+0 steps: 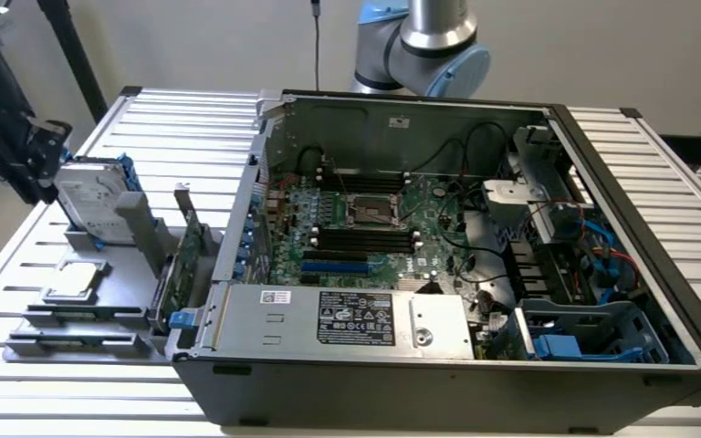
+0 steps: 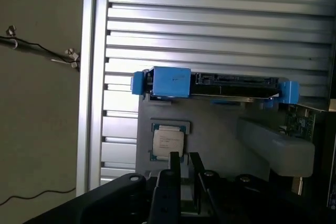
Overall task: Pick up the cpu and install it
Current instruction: 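Pick up the cpu and move it towards the insertion slot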
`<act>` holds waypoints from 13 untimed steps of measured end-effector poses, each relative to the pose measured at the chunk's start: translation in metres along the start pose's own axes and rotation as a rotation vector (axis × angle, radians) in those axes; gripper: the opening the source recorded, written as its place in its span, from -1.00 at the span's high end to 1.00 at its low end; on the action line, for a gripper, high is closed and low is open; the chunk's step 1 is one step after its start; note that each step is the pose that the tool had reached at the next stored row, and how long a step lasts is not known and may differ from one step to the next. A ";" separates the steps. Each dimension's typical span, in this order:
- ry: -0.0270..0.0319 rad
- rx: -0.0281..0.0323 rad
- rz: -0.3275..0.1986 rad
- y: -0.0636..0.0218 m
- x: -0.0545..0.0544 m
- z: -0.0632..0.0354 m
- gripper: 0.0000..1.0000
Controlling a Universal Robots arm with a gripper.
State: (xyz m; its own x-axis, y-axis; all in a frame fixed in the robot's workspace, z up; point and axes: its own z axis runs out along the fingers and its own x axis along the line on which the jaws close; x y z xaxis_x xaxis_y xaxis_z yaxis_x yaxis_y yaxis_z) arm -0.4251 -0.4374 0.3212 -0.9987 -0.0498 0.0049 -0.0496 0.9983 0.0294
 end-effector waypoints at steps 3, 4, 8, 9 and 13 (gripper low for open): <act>0.0001 0.0000 0.000 -0.0011 0.001 0.0026 0.29; 0.0000 0.0001 0.000 -0.0013 0.003 0.0043 0.16; -0.0002 0.0001 0.000 -0.0025 0.009 0.0116 -0.07; -0.0002 0.0001 0.000 -0.0027 0.010 0.0134 -0.19; -0.0004 -0.0001 0.000 -0.0030 0.014 0.0208 -0.19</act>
State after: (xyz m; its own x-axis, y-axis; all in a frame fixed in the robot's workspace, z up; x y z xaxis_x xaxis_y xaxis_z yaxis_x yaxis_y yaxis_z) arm -0.4395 -0.4405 0.3004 -0.9987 -0.0498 0.0045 -0.0496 0.9983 0.0294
